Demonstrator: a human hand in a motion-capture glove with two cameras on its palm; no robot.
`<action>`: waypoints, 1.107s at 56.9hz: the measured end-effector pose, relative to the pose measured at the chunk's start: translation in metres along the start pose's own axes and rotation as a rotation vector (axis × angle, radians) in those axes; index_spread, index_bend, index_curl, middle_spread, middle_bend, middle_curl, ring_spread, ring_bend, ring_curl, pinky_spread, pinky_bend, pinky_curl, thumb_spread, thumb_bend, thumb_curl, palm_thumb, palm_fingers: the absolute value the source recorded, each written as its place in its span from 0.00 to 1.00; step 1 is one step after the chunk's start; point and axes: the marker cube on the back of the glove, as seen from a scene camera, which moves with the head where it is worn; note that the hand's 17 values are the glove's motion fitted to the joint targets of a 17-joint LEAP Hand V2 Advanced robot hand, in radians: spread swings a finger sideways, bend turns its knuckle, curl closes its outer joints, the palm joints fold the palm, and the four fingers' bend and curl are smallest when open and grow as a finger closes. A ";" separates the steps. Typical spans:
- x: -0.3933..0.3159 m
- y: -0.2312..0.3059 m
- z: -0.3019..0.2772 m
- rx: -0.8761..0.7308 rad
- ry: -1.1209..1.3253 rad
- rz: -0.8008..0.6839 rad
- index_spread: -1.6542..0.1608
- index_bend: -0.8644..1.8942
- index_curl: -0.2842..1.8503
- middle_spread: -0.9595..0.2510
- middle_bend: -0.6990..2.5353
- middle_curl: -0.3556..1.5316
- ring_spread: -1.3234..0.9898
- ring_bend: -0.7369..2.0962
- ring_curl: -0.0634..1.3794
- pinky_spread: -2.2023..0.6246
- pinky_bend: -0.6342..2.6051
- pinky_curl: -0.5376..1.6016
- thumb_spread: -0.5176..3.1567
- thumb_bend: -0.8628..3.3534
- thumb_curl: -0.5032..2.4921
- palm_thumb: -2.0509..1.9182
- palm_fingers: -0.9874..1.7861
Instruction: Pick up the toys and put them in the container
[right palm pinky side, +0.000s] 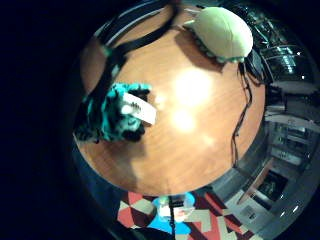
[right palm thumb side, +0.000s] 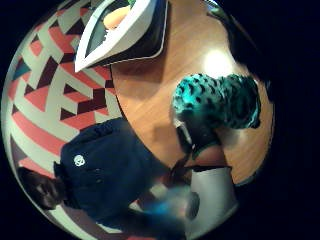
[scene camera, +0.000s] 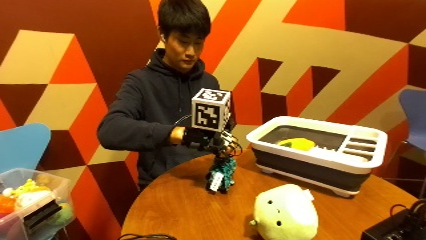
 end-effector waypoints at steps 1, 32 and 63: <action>-0.002 -0.001 -0.001 0.022 -0.002 -0.005 0.79 0.40 0.26 0.70 0.37 0.46 0.47 0.52 0.29 0.71 0.42 0.39 0.50 0.23 0.30 0.61 0.69; -0.030 0.001 -0.052 0.276 0.019 -0.054 0.74 0.78 0.59 0.40 0.64 0.85 0.31 0.84 0.68 0.54 0.63 0.63 0.58 0.29 0.34 0.68 0.62; -0.030 0.004 -0.064 0.288 0.009 -0.062 0.77 0.86 0.72 0.37 0.72 0.93 0.29 0.90 0.80 0.52 0.69 0.78 0.57 0.32 0.38 0.67 0.51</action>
